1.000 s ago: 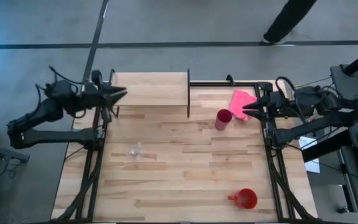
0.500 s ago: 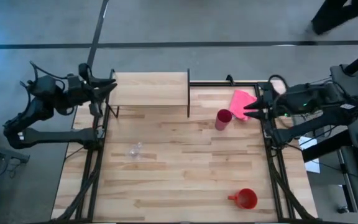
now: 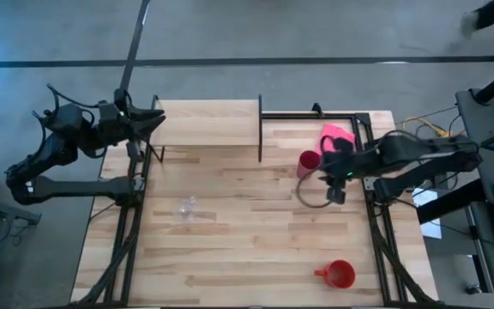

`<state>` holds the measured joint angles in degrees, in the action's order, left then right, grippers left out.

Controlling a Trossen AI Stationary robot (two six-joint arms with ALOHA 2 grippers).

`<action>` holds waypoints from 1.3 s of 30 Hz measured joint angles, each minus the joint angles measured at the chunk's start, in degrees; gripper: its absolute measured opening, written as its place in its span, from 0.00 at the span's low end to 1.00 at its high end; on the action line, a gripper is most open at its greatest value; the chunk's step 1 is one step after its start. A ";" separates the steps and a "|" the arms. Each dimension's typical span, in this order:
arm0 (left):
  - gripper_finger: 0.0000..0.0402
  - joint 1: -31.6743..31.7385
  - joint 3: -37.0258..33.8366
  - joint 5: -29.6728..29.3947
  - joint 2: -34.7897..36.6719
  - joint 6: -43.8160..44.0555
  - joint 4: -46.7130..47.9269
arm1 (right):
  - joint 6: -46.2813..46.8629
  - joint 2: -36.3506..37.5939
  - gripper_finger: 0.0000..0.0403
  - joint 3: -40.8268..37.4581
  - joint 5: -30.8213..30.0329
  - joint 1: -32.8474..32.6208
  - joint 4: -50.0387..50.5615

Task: Stack small to large cups/mugs on shelf
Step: Put the pink cup on the shelf

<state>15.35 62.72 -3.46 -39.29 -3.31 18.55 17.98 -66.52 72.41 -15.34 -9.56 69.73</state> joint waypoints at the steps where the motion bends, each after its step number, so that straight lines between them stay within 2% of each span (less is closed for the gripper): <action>1: 0.13 0.00 0.00 0.00 0.00 0.02 0.00 | 0.00 -0.93 0.29 -0.77 -0.79 0.00 0.01; 6: 0.13 0.00 0.11 0.00 0.07 0.06 -0.03 | -1.14 -5.24 0.26 -3.04 -8.68 0.43 -0.03; 9: 0.13 0.00 0.11 0.06 0.09 0.36 -0.03 | -1.53 -7.22 0.24 -3.20 -9.32 2.17 -0.06; 13: 0.13 0.00 0.09 0.23 0.44 4.71 -0.03 | -2.59 -9.51 0.24 -3.20 -2.40 5.94 -0.07; 18: 0.13 0.00 0.09 2.10 1.10 6.12 0.02 | -4.95 -11.78 0.24 -3.22 -2.13 11.67 -0.35; 21: 0.13 -0.03 0.15 5.09 1.42 6.16 -0.06 | -4.90 -12.83 0.24 -3.22 1.61 15.91 -0.48; 24: 0.13 -0.04 0.15 5.53 2.04 6.16 0.02 | -4.98 -13.86 0.24 -3.22 4.73 18.87 -1.25; 28: 0.13 -0.04 0.13 5.53 2.66 6.16 -0.03 | -5.92 -14.69 0.23 -3.22 5.69 20.54 -1.74; 34: 0.13 -0.02 0.04 5.53 3.78 6.14 0.02 | -7.68 -15.40 0.23 -3.22 14.21 20.94 -3.65; 39: 0.13 -0.02 0.04 5.51 4.60 6.01 0.01 | -8.02 -15.50 0.23 -3.33 14.01 21.01 -5.50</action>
<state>15.33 62.76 2.04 -34.69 2.70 18.56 9.96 -82.02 69.08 -1.33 11.45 64.22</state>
